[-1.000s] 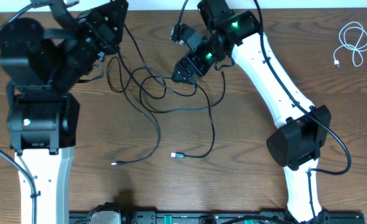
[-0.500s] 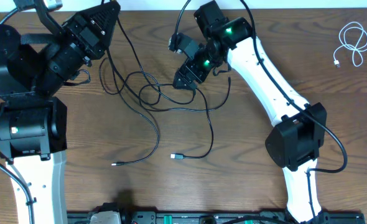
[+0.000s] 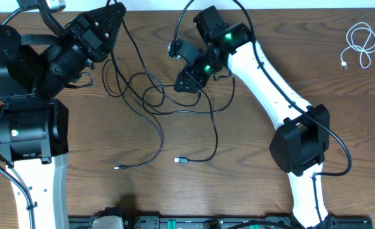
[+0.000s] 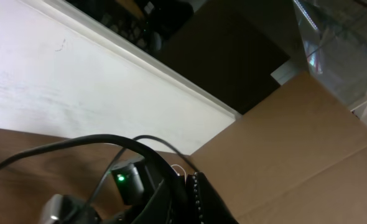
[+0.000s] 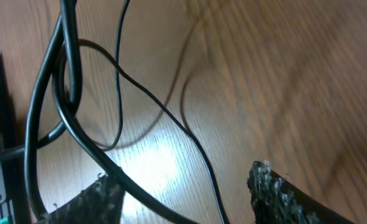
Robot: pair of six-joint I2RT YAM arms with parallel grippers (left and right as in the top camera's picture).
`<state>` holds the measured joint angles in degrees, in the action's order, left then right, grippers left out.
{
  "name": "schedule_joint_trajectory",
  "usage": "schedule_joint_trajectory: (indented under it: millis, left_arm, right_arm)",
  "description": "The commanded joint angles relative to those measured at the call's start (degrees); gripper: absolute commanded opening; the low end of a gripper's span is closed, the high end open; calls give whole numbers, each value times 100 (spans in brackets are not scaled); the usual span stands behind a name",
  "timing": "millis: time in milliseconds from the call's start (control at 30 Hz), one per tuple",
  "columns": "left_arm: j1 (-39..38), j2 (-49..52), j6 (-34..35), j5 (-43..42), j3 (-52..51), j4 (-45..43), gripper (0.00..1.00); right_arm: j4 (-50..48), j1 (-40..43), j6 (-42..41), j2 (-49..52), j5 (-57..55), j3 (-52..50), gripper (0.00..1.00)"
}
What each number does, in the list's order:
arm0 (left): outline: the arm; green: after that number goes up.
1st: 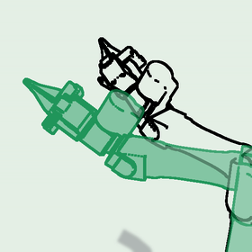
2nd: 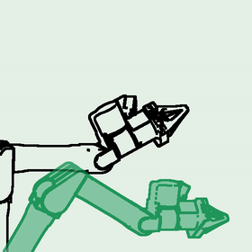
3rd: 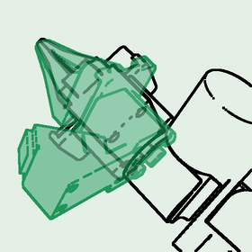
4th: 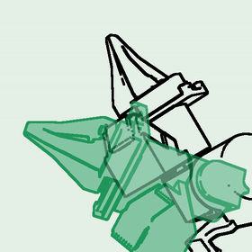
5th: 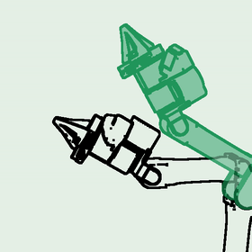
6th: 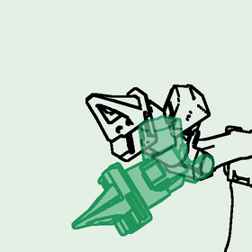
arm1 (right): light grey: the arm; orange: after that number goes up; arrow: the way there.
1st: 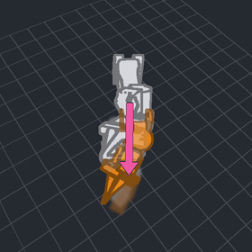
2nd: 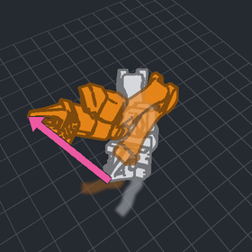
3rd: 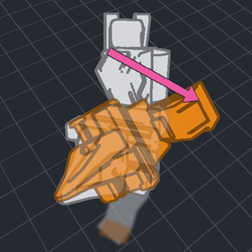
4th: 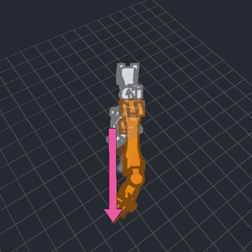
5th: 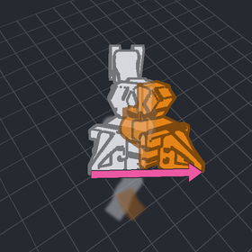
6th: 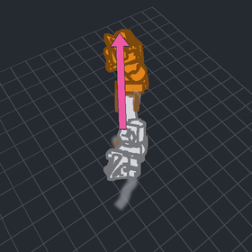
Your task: Untangle cables
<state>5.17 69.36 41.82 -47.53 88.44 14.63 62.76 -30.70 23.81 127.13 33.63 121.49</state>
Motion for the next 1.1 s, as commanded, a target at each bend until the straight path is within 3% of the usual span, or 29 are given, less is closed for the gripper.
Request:
schedule_joint_trajectory:
  millis: [0,100,133,167,200,233,367,567,733,933,1067]
  left_arm:
    - [28,-66,11,-160,61,-61,8]
    - [28,-66,17,-205,61,-61,8]
    - [28,-66,33,-219,61,-61,8]
    - [28,-66,33,-225,61,-61,8]
    - [28,-66,31,-225,61,-59,8]
    - [28,-66,28,-223,61,-46,8]
    - [28,-2,-131,-79,61,293,8]
    - [28,387,-767,590,61,1331,8]
    - [28,949,-1198,841,61,1937,8]
    - [28,1547,-1613,968,61,2420,8]
    - [28,1943,-1773,1213,61,2728,8]
  right_arm:
    - [-525,-236,-238,122,-118,-382,59]
    - [-1019,-323,-238,138,-267,-647,52]
    - [-1128,-339,-238,138,-299,-704,45]
    - [-1220,-354,-238,138,-337,-750,32]
    - [-1244,-352,-240,138,-332,-754,8]
    - [-1246,-352,-280,133,-330,-748,1]
    - [-1095,-140,-809,-142,-326,-468,1]
    - [-824,581,-839,-1342,411,-229,1]
    - [-811,1453,-1014,-2439,992,-229,1]
    - [-876,2455,-1158,-3176,1882,-229,1]
    - [-944,3167,-1294,-3543,1897,-229,1]
